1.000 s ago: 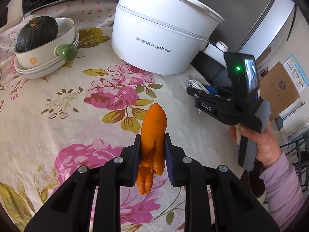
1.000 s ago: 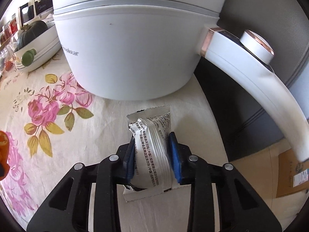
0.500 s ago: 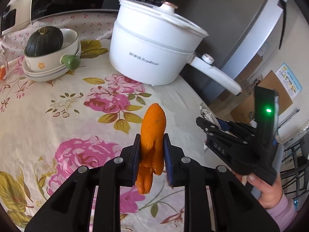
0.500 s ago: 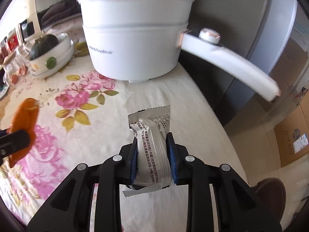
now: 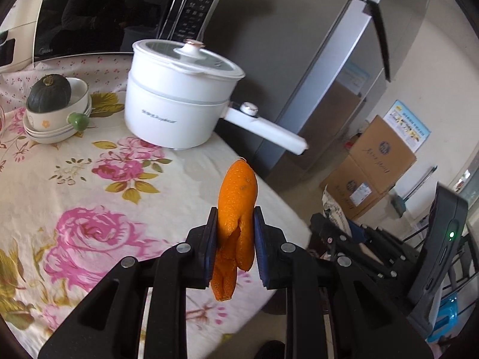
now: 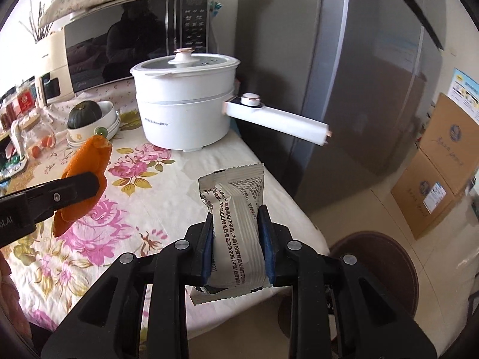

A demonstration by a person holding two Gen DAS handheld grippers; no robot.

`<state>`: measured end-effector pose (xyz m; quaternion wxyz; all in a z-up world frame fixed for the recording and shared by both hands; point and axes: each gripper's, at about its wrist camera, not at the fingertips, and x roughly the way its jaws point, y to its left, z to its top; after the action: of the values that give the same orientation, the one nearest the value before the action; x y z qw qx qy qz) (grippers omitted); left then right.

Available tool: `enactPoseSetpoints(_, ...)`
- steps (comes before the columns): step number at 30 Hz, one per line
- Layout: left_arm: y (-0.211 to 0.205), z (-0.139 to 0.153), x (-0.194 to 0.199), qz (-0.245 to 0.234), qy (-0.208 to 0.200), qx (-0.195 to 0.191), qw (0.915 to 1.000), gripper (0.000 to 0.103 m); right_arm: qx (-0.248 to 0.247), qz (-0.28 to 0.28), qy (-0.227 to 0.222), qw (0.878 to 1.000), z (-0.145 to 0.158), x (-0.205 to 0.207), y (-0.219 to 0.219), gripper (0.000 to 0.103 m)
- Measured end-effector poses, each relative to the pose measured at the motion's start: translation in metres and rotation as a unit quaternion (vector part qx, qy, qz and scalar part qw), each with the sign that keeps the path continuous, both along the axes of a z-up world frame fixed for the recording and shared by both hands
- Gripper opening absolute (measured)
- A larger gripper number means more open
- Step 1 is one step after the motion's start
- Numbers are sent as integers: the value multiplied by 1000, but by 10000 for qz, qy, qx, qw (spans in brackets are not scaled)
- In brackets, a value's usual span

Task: Collect trash
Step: 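Carry the peel and wrapper over the brown bin and open both grippers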

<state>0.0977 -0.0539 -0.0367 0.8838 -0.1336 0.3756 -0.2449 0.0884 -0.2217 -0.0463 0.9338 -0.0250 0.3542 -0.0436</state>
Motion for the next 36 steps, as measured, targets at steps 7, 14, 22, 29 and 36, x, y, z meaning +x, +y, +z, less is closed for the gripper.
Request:
enactPoseSetpoints(7, -40, 8, -27, -183, -27, -213, 9996, 23, -11, -386, -365, 9986, 18, -43, -34, 25)
enactPoseSetpoints(14, -88, 22, -41, -383, -171, -219, 9989, 23, -145, -783, -592, 9951, 31, -67, -75, 25)
enactPoseSetpoints(22, -136, 21, -45, -707, -186, -105, 9973, 23, -277, -1295, -749, 9884, 37, -82, -116, 26)
enactPoseSetpoints(29, -178, 15, -52, -1014, -139, -39, 9947, 23, -261, -1738, -678, 9821, 27, -97, -156, 26)
enactPoseSetpoints(36, -216, 11, -61, -1308, -132, 99, 9913, 23, 103, -2228, -448, 9738, 13, -102, -202, 28)
